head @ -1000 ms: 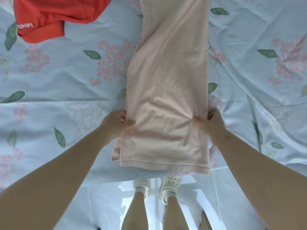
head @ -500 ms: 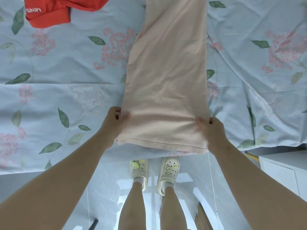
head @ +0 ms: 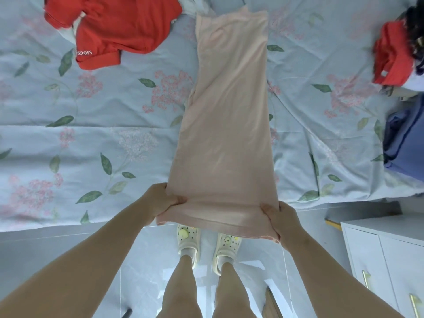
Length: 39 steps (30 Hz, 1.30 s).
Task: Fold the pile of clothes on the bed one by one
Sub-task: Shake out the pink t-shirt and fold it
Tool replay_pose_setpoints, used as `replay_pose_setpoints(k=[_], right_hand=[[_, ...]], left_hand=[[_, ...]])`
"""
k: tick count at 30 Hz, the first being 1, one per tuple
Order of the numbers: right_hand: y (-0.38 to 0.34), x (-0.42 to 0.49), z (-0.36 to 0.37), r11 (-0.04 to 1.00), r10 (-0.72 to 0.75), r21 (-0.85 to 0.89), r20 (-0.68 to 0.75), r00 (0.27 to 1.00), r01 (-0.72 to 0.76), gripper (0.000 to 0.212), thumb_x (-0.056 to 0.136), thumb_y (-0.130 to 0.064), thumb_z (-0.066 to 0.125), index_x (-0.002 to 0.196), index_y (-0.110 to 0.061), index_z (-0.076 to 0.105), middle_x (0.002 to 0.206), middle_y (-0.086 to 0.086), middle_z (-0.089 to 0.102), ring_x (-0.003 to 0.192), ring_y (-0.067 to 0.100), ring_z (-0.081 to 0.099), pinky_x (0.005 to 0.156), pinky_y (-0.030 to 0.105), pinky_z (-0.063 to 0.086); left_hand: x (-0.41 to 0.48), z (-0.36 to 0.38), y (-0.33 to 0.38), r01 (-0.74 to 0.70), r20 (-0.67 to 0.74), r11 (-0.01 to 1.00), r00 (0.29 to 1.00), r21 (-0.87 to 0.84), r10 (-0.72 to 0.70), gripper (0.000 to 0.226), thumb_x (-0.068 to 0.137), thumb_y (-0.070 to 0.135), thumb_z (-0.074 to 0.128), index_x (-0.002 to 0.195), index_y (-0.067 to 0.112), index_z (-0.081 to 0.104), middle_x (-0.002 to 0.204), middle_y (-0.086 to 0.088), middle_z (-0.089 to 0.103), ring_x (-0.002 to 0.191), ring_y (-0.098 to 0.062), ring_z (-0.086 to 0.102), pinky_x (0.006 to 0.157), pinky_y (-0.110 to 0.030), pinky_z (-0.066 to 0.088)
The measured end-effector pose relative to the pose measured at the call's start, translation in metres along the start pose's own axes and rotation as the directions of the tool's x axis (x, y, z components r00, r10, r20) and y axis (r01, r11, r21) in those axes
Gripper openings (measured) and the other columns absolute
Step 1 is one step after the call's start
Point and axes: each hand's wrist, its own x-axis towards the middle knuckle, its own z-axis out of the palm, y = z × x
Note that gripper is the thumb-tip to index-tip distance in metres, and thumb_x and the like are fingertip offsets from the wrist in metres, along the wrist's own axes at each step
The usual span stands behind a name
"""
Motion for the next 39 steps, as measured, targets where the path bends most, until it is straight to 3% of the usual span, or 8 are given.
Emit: replay_pose_setpoints(k=[2, 4, 9, 18, 26, 32, 35, 39], right_hand=[[0.002, -0.019, -0.009, 1.0, 0.026, 0.004, 0.015, 1.0, -0.026, 0.008, 0.088, -0.01, 0.056, 0.083, -0.005, 0.058, 0.088, 0.018, 0.062, 0.079, 0.03, 0.056, 0.076, 0.045, 0.052], [-0.002, -0.034, -0.018, 0.999, 0.033, 0.003, 0.029, 0.999, -0.034, 0.007, 0.088, -0.009, 0.056, 0.083, -0.004, 0.058, 0.087, 0.017, 0.061, 0.078, 0.03, 0.056, 0.074, 0.043, 0.051], [-0.024, -0.051, -0.038, 1.0, 0.012, 0.017, 0.08, 0.997, -0.013, 0.007, 0.089, -0.006, 0.056, 0.082, -0.007, 0.058, 0.08, 0.012, 0.06, 0.075, 0.029, 0.055, 0.068, 0.037, 0.048], [-0.067, -0.043, -0.054, 0.986, 0.126, 0.1, 0.101, 0.987, -0.136, 0.004, 0.089, -0.009, 0.057, 0.085, -0.007, 0.056, 0.074, 0.011, 0.056, 0.06, 0.023, 0.051, 0.044, 0.021, 0.037], [-0.151, -0.006, -0.045, 0.781, 0.221, 0.567, 0.14, 0.965, -0.261, 0.019, 0.093, -0.017, 0.055, 0.076, -0.01, 0.052, 0.065, 0.004, 0.05, 0.043, 0.013, 0.045, 0.029, 0.014, 0.027], [-0.235, 0.039, -0.028, 0.54, 0.162, 0.819, 0.123, 0.979, -0.193, 0.02, 0.096, -0.024, 0.051, 0.079, -0.014, 0.051, 0.07, 0.003, 0.057, 0.066, 0.016, 0.054, 0.062, 0.023, 0.043], [-0.259, 0.068, -0.018, 0.609, 0.137, 0.781, 0.07, 0.988, -0.14, 0.02, 0.095, -0.037, 0.051, 0.105, -0.02, 0.054, 0.102, 0.003, 0.059, 0.093, 0.023, 0.057, 0.084, 0.035, 0.046], [-0.27, 0.104, -0.003, 0.758, 0.175, 0.635, 0.021, 0.984, -0.149, 0.018, 0.095, -0.033, 0.054, 0.11, -0.023, 0.054, 0.108, 0.001, 0.057, 0.093, 0.022, 0.057, 0.081, 0.033, 0.046]], left_hand=[[-0.022, 0.001, 0.003, 0.009, 0.02, 1.0, 1.0, -0.03, -0.008, 0.037, 0.077, 0.008, 0.075, 0.112, 0.005, 0.062, 0.1, -0.01, 0.068, 0.092, -0.03, 0.065, 0.08, -0.037, 0.053], [-0.041, 0.001, 0.007, 0.017, 0.039, 0.998, 0.999, -0.059, -0.015, 0.03, 0.081, 0.009, 0.072, 0.108, 0.003, 0.062, 0.09, -0.01, 0.068, 0.075, -0.026, 0.064, 0.059, -0.028, 0.051], [-0.07, 0.001, 0.024, 0.019, -0.005, 0.993, 1.0, -0.113, -0.02, 0.024, 0.093, 0.019, 0.059, 0.092, -0.005, 0.059, 0.049, -0.006, 0.047, 0.029, -0.01, 0.032, 0.032, -0.016, 0.021], [-0.073, 0.0, 0.07, 0.106, 0.049, 0.917, 0.994, -0.383, -0.094, 0.028, 0.095, 0.019, 0.055, 0.074, 0.004, 0.044, 0.034, -0.002, 0.034, 0.02, -0.01, 0.024, 0.029, -0.012, 0.02], [-0.019, -0.021, 0.146, 0.208, 0.143, 0.716, 0.978, -0.666, -0.151, 0.024, 0.097, 0.021, 0.051, 0.077, 0.008, 0.053, 0.039, 0.0, 0.044, 0.027, -0.004, 0.036, 0.032, -0.009, 0.033], [0.036, -0.042, 0.224, 0.143, 0.16, 0.673, 0.986, -0.726, -0.037, 0.033, 0.101, 0.032, 0.042, 0.079, 0.009, 0.052, 0.057, -0.004, 0.057, 0.048, -0.009, 0.054, 0.049, -0.017, 0.045], [0.074, -0.046, 0.251, 0.061, 0.016, 0.832, 0.998, -0.551, -0.063, 0.032, 0.098, 0.044, 0.043, 0.092, 0.014, 0.052, 0.09, -0.005, 0.056, 0.083, -0.022, 0.059, 0.072, -0.032, 0.049], [0.127, -0.048, 0.277, -0.008, -0.106, 0.924, 0.994, -0.383, -0.035, 0.017, 0.098, 0.031, 0.044, 0.092, 0.016, 0.05, 0.082, -0.002, 0.047, 0.069, -0.015, 0.05, 0.071, -0.03, 0.044]])
